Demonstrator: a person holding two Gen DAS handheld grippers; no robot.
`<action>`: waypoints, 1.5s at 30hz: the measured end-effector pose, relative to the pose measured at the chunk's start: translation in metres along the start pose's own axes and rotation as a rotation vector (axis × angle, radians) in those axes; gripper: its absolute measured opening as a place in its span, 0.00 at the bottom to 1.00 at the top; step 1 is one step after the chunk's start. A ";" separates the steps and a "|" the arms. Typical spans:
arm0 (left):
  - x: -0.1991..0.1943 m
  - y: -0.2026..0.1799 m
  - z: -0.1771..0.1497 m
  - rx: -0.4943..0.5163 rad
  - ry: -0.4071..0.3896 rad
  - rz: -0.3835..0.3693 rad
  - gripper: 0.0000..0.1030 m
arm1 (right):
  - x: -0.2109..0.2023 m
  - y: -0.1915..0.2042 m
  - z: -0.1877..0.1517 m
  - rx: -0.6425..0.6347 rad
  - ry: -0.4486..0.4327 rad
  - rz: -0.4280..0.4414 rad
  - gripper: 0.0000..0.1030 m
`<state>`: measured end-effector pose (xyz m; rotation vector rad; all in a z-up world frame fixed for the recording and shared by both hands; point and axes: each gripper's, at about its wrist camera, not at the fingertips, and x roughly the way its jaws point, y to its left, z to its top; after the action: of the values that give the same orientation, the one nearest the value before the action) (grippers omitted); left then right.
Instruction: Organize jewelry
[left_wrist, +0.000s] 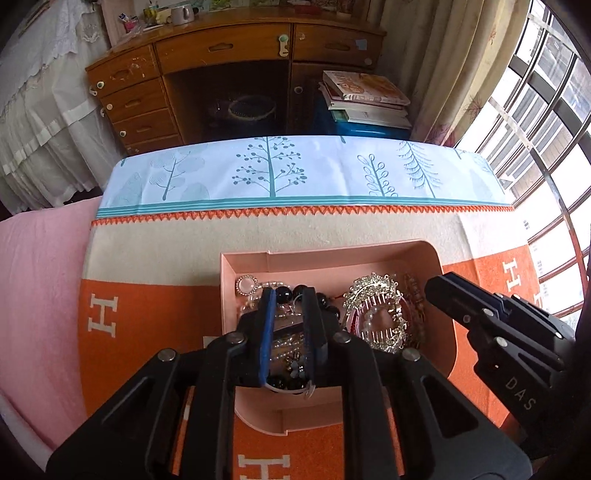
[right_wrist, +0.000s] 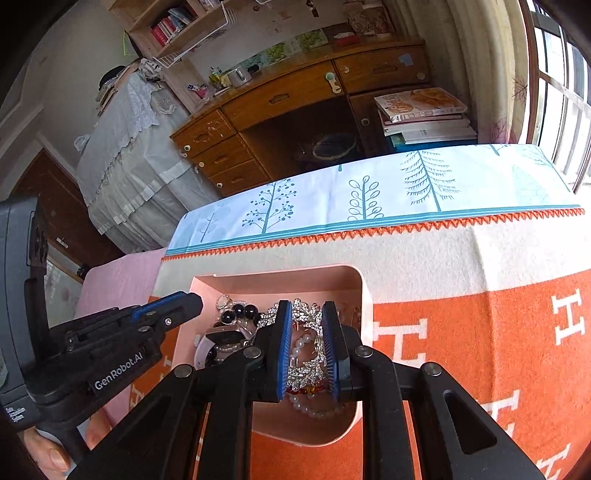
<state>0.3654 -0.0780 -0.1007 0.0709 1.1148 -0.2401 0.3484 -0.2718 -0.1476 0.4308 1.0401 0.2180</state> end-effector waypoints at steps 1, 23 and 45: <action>0.002 0.001 -0.001 0.002 0.000 0.000 0.27 | 0.003 -0.001 -0.001 -0.003 -0.001 -0.005 0.16; -0.121 -0.001 -0.090 0.012 -0.220 0.060 0.59 | -0.101 0.028 -0.057 -0.119 -0.119 -0.098 0.49; -0.190 -0.035 -0.257 -0.061 -0.295 0.121 0.72 | -0.227 0.036 -0.234 -0.147 -0.208 -0.081 0.60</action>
<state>0.0519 -0.0375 -0.0420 0.0469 0.8206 -0.1035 0.0335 -0.2682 -0.0549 0.2715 0.8292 0.1719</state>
